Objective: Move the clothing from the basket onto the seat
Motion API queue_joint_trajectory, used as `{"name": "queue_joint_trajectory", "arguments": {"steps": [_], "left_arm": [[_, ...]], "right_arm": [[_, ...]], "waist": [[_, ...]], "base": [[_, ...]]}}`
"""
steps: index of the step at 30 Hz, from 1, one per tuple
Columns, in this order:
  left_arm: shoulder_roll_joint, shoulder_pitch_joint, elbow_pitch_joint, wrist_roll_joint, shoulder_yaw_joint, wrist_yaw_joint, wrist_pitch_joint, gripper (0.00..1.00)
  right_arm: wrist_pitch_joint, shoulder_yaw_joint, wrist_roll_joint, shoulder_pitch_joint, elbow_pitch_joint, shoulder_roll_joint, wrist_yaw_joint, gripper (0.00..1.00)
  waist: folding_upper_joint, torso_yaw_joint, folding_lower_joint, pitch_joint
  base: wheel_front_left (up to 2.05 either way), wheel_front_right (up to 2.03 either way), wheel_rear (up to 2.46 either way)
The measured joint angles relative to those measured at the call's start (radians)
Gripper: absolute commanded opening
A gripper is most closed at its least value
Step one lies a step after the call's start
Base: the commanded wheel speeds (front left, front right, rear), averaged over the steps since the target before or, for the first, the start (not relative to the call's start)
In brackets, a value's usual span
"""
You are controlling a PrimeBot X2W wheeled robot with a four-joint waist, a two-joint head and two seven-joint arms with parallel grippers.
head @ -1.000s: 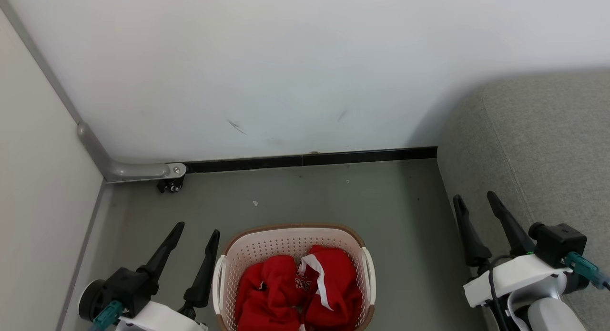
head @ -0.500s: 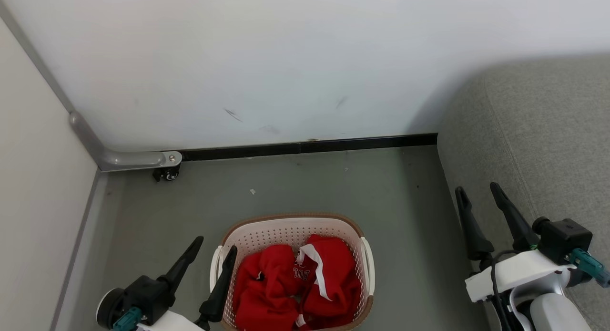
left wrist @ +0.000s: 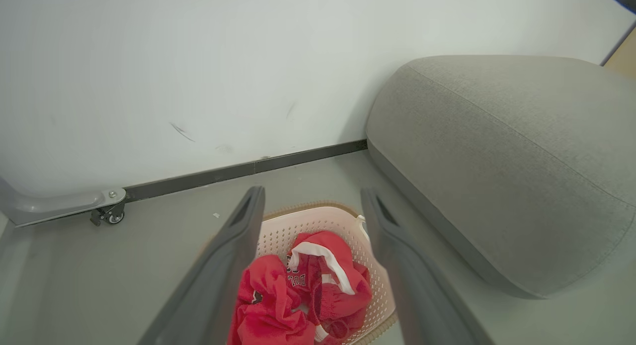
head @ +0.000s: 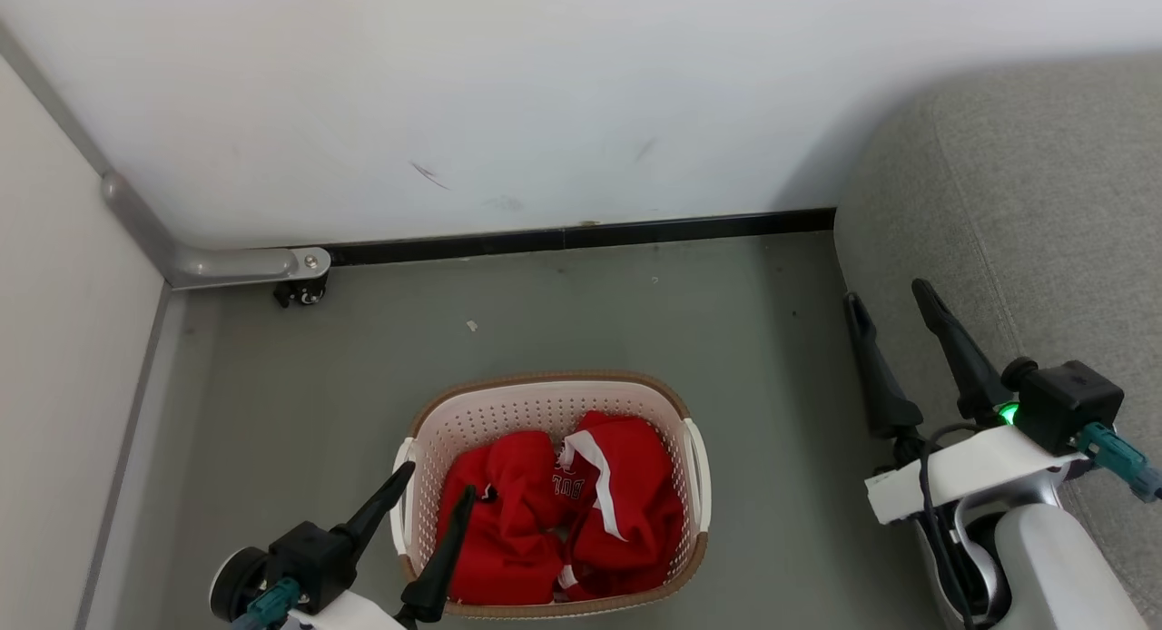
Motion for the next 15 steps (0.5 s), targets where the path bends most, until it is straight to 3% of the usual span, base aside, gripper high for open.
{"name": "queue_joint_trajectory", "arguments": {"steps": [15], "left_arm": [[0.024,-0.115,0.082,-0.03,-0.116,0.0,0.0,1.0]], "right_arm": [[0.0,0.054,0.001,-0.104,-0.057,-0.003,0.0,1.0]], "waist": [[0.0,-0.015,0.0,0.108]], "base": [[0.0,0.0,0.0]]}}
